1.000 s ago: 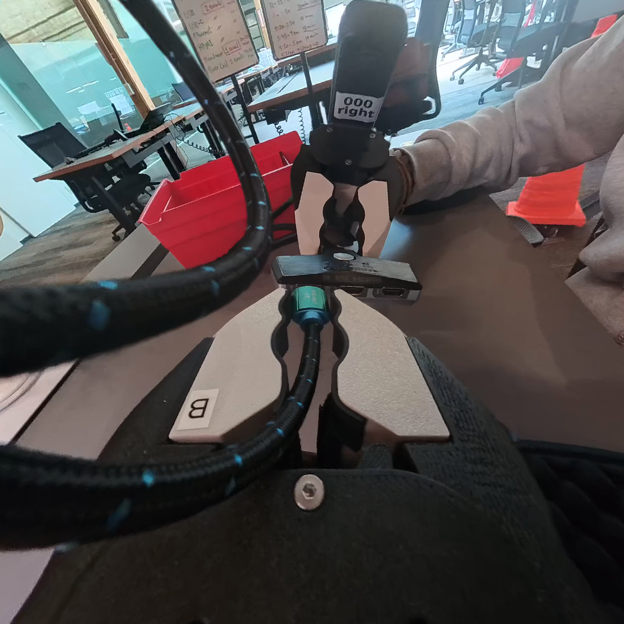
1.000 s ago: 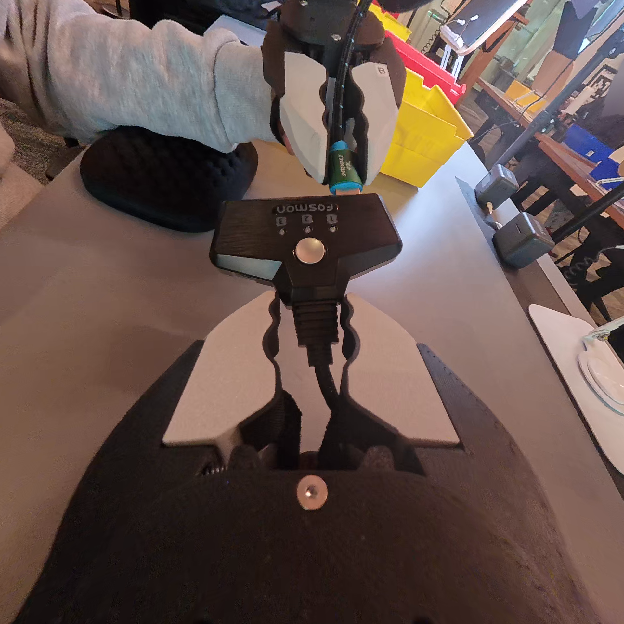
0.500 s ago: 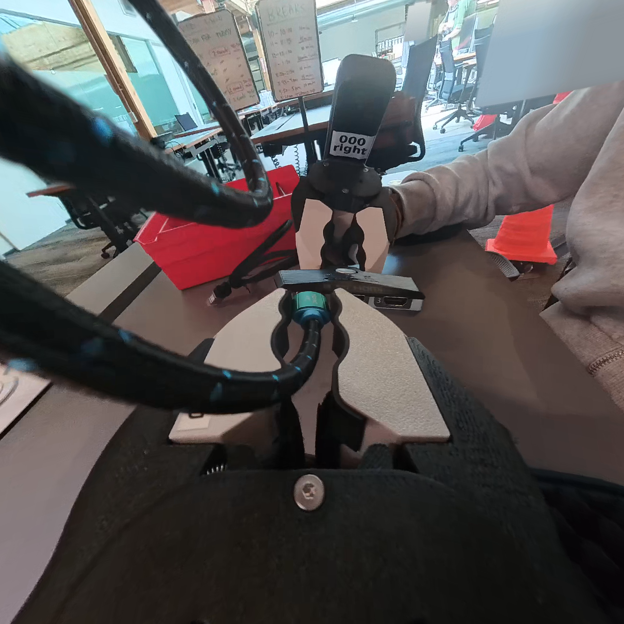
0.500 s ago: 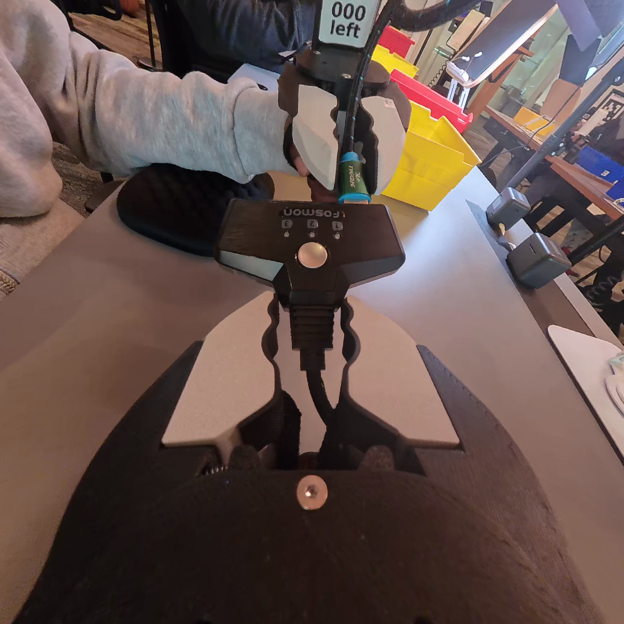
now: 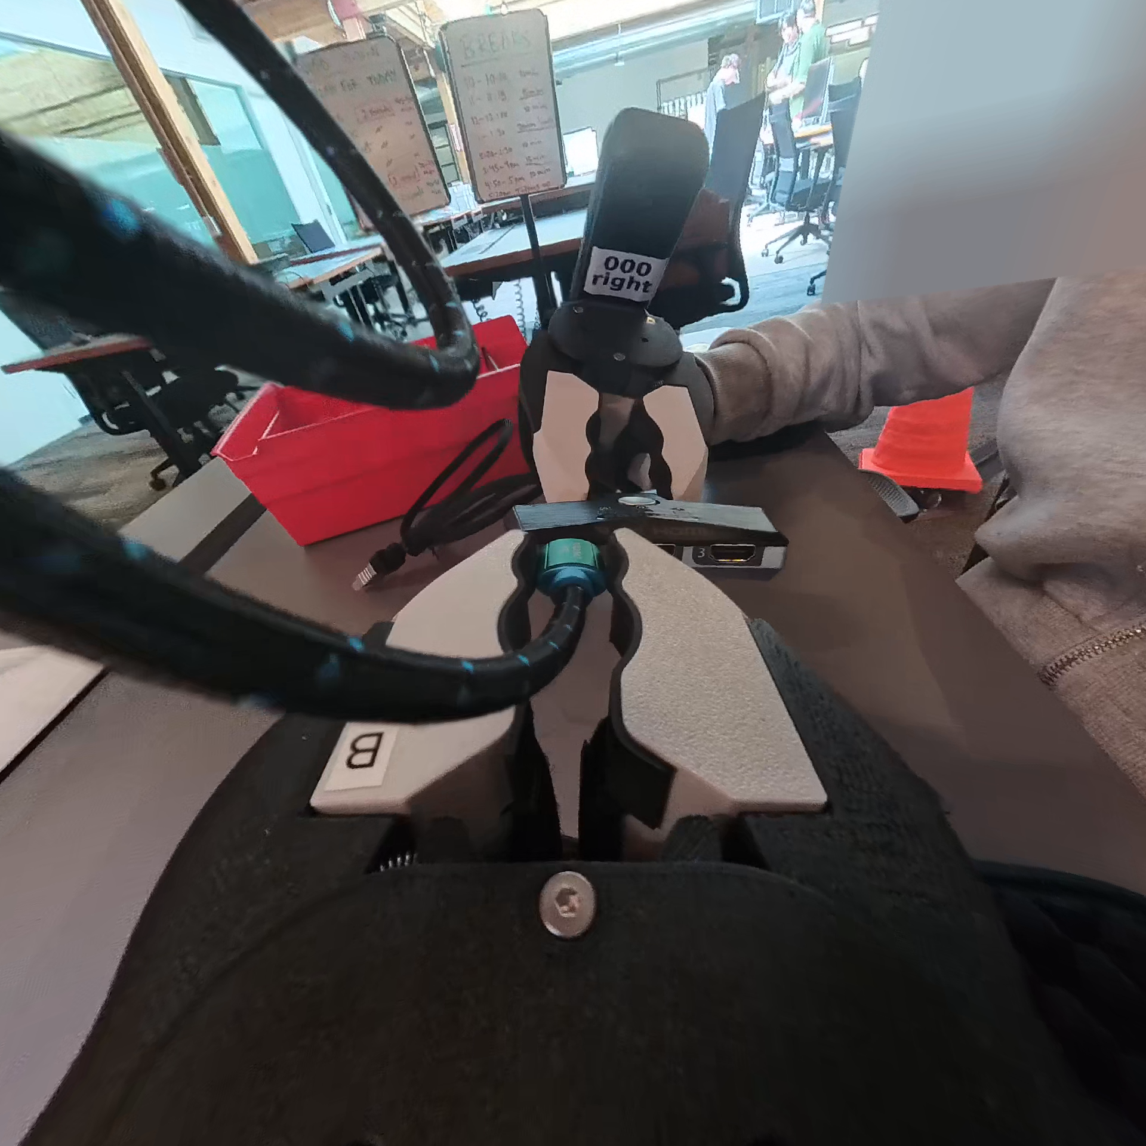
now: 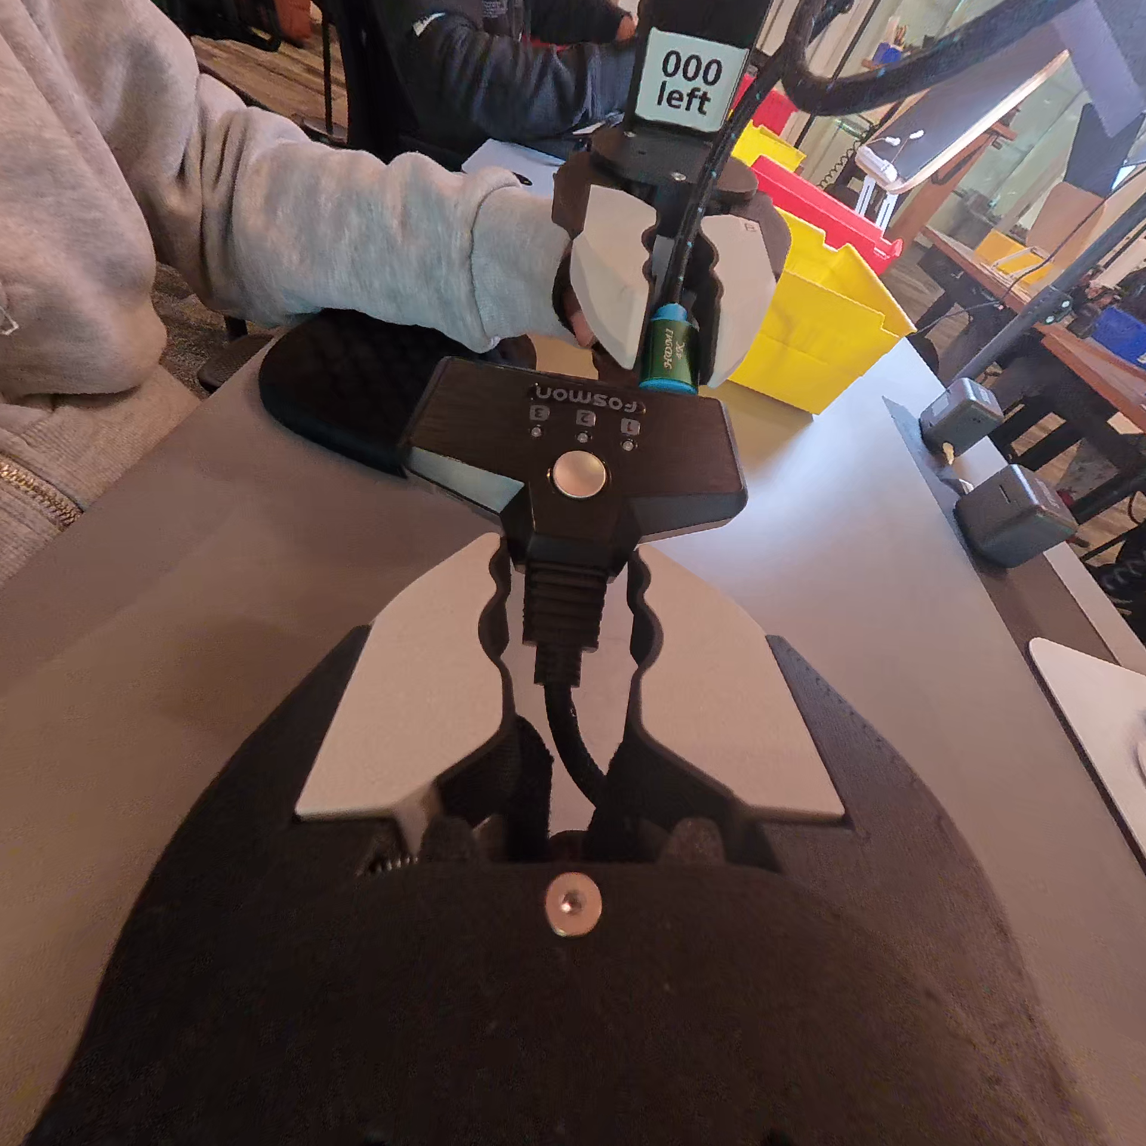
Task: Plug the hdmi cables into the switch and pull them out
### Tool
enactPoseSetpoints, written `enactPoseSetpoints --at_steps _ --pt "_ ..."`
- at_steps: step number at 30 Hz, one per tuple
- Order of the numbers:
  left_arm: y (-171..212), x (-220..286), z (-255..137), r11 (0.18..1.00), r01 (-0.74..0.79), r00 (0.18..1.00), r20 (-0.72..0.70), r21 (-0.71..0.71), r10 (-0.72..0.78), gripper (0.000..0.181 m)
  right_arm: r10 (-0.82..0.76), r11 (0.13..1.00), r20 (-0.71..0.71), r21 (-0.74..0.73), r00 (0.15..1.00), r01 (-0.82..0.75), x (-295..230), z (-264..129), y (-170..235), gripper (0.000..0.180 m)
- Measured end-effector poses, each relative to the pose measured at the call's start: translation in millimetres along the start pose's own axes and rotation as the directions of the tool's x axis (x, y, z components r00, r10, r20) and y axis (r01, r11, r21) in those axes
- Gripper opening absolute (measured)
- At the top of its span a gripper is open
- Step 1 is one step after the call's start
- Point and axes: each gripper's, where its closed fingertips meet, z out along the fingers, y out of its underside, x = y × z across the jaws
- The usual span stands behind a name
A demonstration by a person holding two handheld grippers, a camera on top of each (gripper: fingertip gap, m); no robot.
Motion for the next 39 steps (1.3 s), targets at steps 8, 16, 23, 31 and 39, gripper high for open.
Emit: enactPoseSetpoints --at_steps 8,16,23,31,39 --pt "-17.8 -48.8 -25.1 0.975 0.07 0.965 0.234 0.209 -0.119 0.047 0.066 0.995 -0.168 -0.059 0.984 -0.077 29.6 -1.7 3.4 0.035" --pt "-36.5 -121.3 -118.6 0.904 -0.121 0.607 0.751 0.41 -0.259 0.058 0.111 0.942 -0.284 -0.277 0.952 -0.192 43.1 3.8 60.1 0.035" --pt "-31.0 -117.4 -99.2 0.96 -0.161 0.595 0.798 0.23 -0.091 0.059 0.203 0.896 -0.272 -0.335 0.941 -0.291 36.0 13.8 86.2 0.035" --pt "-35.3 -117.4 -103.6 0.961 -0.208 0.546 0.837 0.182 -0.04 0.061 0.212 0.977 -0.233 0.02 0.949 -0.214 42.3 2.7 27.4 0.045" --pt "-55.2 -108.9 -112.5 0.948 -0.308 0.479 0.874 0.076 0.086 0.059 0.209 0.97 -0.254 0.175 0.944 -0.168 46.5 -7.1 7.1 0.045"
